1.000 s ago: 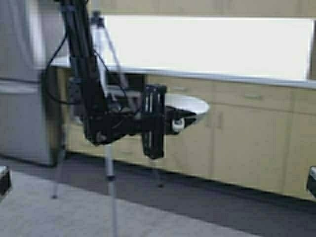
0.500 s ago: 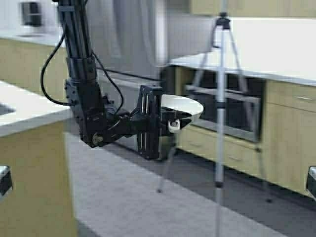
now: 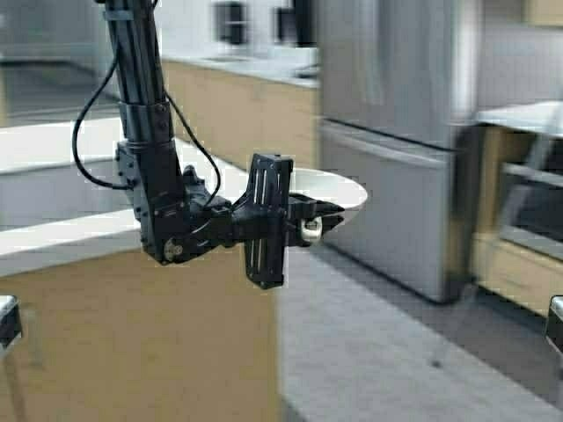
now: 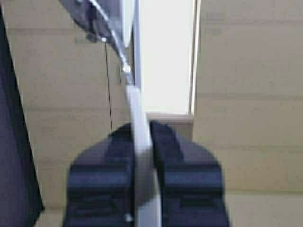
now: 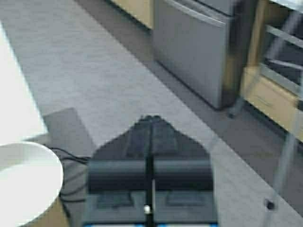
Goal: Wash the pan
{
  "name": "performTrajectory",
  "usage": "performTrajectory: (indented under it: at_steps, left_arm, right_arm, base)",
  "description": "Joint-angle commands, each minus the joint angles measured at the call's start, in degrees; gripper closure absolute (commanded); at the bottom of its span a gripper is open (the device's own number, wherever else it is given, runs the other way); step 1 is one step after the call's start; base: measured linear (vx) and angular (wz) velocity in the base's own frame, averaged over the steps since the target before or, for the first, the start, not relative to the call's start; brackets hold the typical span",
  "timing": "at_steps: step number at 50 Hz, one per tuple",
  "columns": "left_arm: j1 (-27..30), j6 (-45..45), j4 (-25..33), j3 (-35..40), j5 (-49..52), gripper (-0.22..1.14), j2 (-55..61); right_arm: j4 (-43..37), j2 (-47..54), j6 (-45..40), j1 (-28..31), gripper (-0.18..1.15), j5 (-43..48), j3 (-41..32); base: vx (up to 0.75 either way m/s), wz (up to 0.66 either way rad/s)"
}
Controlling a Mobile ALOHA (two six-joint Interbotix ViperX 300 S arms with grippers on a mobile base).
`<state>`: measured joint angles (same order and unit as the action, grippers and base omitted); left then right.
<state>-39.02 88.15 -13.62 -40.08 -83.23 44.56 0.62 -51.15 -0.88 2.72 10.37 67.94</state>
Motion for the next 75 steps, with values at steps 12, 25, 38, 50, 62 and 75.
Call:
performTrajectory:
  at_steps: [12,25,38,50,62,75]
  left_arm:
    - [0.6,-1.1,-1.7,-0.1,-1.1,0.89,-2.9]
    - [1.6,-0.6,-2.5,-0.1,-1.1,0.89,-2.7]
    - [7.4,0.6,-6.4,1.0,-1.0,0.89,-1.8]
    - [13.4,6.3,-11.1,8.3,4.7,0.89,-0.7]
    - [17.1,7.1,-12.0,12.2,9.7,0.89,-0.2]
    - [16.8,6.6,-12.0,6.2,7.7,0.89,-2.5]
  right_arm:
    - [0.4,0.1,0.2,-0.1,0.91,1.6,-0.4]
    - [0.4,1.1,-0.3,-0.7,0.91,1.8,0.2]
    - [0.2,-1.1,-0.5,-0.7,0.91,1.6,0.9]
    - [0.2,0.3,-0.5,-0.7,0.91,1.7,0.6]
    - [0.2,0.9,-1.1,-0.7,0.91,1.7,1.0]
    - [0.2,1.5,-1.2,-0.7,0.91,2.0,1.4]
  base:
    - [0.21,0.60]
    - [0.20,0.57]
    - [0.22,0.60]
    - [0.16,0.31]
    - [0.18,0.12]
    - [0.23,0.02]
